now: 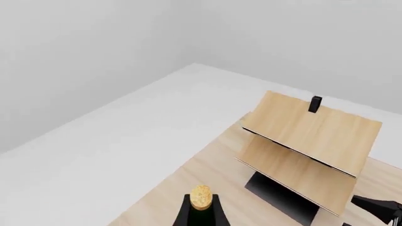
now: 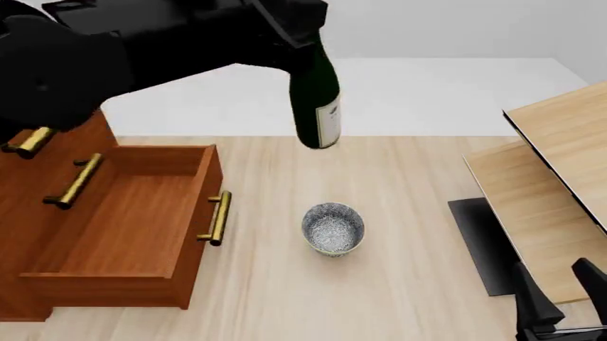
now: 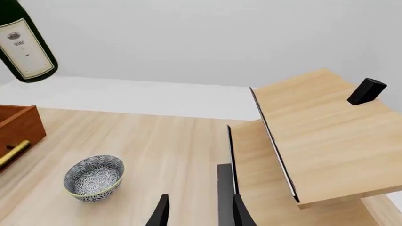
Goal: Put the wine bottle in the bottom drawer of the cabinet.
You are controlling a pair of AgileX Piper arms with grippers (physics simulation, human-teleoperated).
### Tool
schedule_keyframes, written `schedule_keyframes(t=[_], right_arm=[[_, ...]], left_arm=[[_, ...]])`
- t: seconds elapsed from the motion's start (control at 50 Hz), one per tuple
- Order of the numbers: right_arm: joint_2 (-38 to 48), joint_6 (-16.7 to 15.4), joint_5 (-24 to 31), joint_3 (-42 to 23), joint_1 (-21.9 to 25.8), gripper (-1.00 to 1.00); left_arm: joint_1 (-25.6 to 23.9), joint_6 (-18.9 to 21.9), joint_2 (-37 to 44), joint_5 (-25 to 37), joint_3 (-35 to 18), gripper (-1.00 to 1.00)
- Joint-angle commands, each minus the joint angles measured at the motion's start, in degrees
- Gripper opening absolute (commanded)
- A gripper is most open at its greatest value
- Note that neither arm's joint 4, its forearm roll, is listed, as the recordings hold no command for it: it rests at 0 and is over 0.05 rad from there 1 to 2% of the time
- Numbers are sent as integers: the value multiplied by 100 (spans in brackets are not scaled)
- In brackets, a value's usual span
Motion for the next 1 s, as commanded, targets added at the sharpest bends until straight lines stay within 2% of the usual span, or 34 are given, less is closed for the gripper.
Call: schedule_keyframes(t=[0.02,0.2,0.22,0.28,0.42,0.6,0.68,0.78,1.0], right_arm=[[38,9,-29,0,4,100],[47,8,-31,0,33,100],[64,12,-41,0,45,100],[64,12,-48,0,47,100],[44,20,-32,0,78,100],[23,45,-15,0,78,100],[36,46,-20,0,78,100],[49,51,-35,0,87,100],[42,61,-23,0,23,100]], left_arm=[[525,79,-301,578,-390,-100],[976,176,-504,977,-575,-100],[1154,102,-483,1068,-591,-100],[1275,-31,-580,1083,-559,-100],[1620,-54,-889,1396,-498,-100],[2001,-116,-1349,1678,-278,-100],[2117,-85,-1614,1687,138,-100],[2301,-158,-1896,1754,412,-100],[2646,-228,-2198,2170,466,-100]])
